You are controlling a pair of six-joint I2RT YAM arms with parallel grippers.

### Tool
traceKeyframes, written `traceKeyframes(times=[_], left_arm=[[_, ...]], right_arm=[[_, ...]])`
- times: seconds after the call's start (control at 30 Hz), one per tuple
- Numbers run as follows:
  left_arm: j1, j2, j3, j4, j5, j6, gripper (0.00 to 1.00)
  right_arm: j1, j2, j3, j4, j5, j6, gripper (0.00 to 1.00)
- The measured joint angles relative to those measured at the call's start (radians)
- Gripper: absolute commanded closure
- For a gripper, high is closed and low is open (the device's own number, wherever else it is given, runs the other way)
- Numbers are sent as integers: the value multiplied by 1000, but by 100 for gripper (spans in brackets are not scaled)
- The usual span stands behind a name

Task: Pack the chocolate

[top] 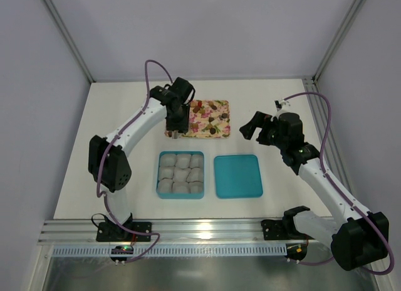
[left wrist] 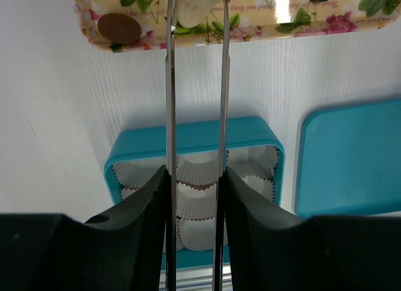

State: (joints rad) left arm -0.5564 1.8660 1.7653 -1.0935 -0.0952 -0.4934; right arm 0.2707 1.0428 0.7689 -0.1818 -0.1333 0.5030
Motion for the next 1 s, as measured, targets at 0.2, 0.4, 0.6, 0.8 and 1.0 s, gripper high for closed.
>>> traceKeyframes(times=[0.2, 0.4, 0.6, 0.8, 1.0], left_arm=[[0, 0, 31, -5, 0, 0, 65], [0, -3, 39, -13, 1, 0, 65], [0, -41, 39, -39, 11, -2, 65], [0, -143, 31, -67, 29, -9, 65], [0, -296, -72, -89, 46, -28, 64]], right_arm=[[0, 0, 0, 0, 0, 0, 0], [0, 2, 0, 0, 0, 0, 0], [0, 13, 0, 0, -1, 0, 0], [0, 27, 0, 2, -2, 0, 0], [0, 31, 0, 2, -5, 0, 0]])
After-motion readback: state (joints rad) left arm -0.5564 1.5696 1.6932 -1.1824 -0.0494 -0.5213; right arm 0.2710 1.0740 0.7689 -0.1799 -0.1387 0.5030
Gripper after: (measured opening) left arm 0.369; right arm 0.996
